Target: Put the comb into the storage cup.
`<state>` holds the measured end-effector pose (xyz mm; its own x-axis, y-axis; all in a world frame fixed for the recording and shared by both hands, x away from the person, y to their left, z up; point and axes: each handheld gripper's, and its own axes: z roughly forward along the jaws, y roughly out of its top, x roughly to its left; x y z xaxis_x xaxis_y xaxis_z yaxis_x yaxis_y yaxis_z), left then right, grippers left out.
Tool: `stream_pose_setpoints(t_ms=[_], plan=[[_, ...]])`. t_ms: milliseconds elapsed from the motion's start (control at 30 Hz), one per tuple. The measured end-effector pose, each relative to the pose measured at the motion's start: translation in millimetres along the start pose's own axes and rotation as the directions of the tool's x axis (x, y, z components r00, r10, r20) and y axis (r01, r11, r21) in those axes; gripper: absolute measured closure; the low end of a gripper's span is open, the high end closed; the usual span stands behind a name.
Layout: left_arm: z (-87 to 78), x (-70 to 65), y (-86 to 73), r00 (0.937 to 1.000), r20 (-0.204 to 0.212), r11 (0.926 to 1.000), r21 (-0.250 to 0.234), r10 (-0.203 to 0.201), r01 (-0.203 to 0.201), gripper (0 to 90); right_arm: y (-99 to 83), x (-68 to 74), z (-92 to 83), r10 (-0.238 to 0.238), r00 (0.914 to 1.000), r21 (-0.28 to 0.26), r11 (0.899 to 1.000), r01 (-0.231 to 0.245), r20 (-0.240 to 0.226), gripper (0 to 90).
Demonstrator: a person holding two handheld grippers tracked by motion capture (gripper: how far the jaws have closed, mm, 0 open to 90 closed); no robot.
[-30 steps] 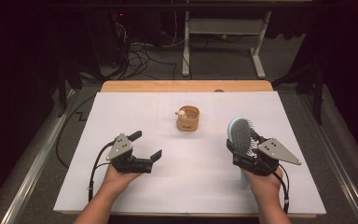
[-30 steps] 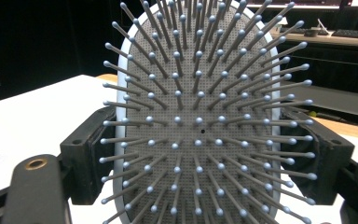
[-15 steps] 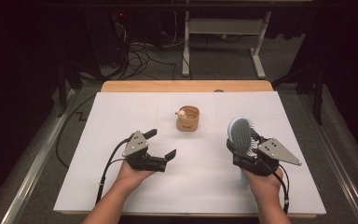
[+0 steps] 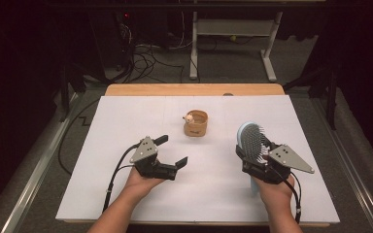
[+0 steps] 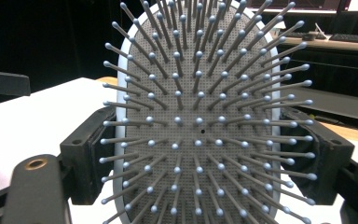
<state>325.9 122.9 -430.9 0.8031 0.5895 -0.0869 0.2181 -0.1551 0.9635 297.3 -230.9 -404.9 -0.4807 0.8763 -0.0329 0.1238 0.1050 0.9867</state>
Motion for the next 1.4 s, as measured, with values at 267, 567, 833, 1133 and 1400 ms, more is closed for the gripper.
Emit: stream_pose_setpoints(t_ms=[267, 567, 833, 1133, 1400], plan=[[-2.2, -5.1, 0.4, 0.9995, 0.004, 0.9995, -0.006, 0.031, -0.031, 0.0, 1.3, 3.9, 1.6, 0.005, 0.9999, -0.006, 1.0, -0.005, -0.011, 20.4], [-0.8, -6.2, -1.9, 0.9988, -0.012, 0.9984, 0.031, 0.048, -0.047, 0.3, 1.6, 8.0, 3.8, -0.002, 0.9997, -0.004, 1.0, 0.002, -0.025, 20.4], [-2.6, -5.8, -3.5, 0.9986, -0.016, 0.9987, 0.01, 0.051, -0.051, 3.6, 1.7, 9.3, 4.4, -0.008, 0.9996, -0.001, 1.0, 0.008, -0.026, 20.4], [-3.8, -5.6, -2.8, 0.9988, -0.012, 0.9988, 0.002, 0.048, -0.048, 3.7, 2.7, 13.7, 7.2, -0.015, 0.9993, -0.005, 1.0, 0.015, -0.034, 20.4], [-6.4, -5.9, 0.1, 0.9993, 0.004, 0.9993, -0.012, 0.036, -0.036, 4.7, 8.4, 23.9, 15.2, -0.028, 0.9977, -0.017, 0.999, 0.027, -0.061, 20.4]])
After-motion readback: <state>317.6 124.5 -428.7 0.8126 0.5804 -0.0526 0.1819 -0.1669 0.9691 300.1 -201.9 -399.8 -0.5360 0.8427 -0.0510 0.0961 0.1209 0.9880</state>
